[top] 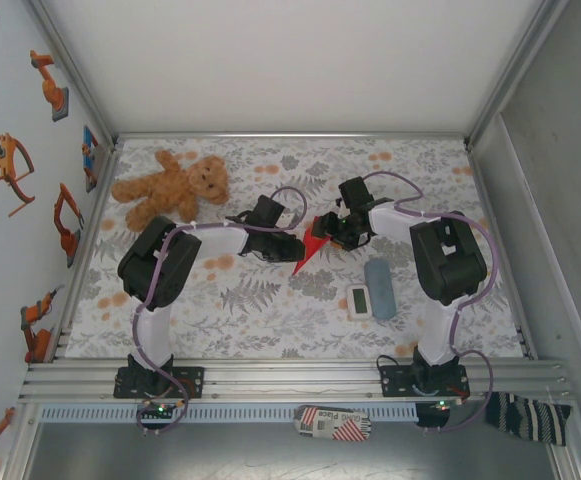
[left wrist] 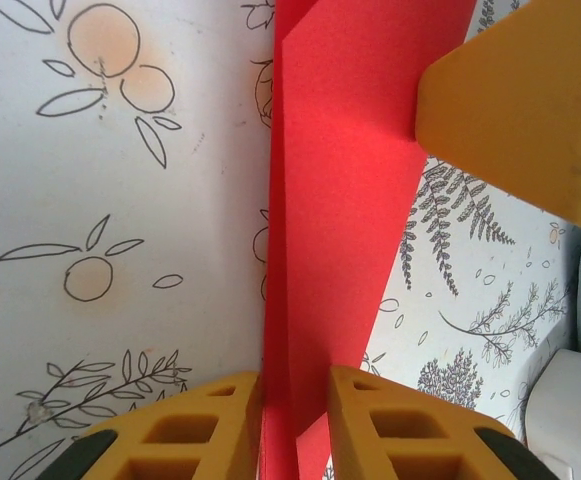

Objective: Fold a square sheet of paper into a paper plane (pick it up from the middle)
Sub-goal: Fold the wing for the fifth time at the center of the table.

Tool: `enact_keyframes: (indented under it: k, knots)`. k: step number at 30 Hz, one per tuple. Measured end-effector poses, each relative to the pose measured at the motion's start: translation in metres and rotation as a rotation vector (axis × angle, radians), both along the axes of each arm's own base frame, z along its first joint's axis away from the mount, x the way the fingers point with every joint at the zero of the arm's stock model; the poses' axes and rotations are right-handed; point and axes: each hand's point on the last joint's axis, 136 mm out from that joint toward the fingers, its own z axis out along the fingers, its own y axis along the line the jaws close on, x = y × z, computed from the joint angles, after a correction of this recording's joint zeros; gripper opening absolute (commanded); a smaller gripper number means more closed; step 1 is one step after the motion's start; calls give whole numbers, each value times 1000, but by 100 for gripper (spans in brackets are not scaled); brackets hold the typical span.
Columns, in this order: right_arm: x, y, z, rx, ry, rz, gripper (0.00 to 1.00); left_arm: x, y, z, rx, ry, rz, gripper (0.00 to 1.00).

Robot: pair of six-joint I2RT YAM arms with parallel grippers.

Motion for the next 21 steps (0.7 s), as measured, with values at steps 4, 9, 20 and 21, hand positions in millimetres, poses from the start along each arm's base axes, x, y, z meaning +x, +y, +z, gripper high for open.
enact_keyframes:
  k: [4,9,20,21]
  knots:
    - [0,-2,-2,-14,0,-4,56,0,0,0,7,9,0,26]
    - [-1,-4,-4,-30,8,-8,50,0,0,0,15,20,2,26]
    - [-2,-8,-8,-54,21,-15,43,2,1,-1,17,67,38,26]
    - [-2,-8,-8,-55,23,-15,43,2,1,-1,17,70,39,26]
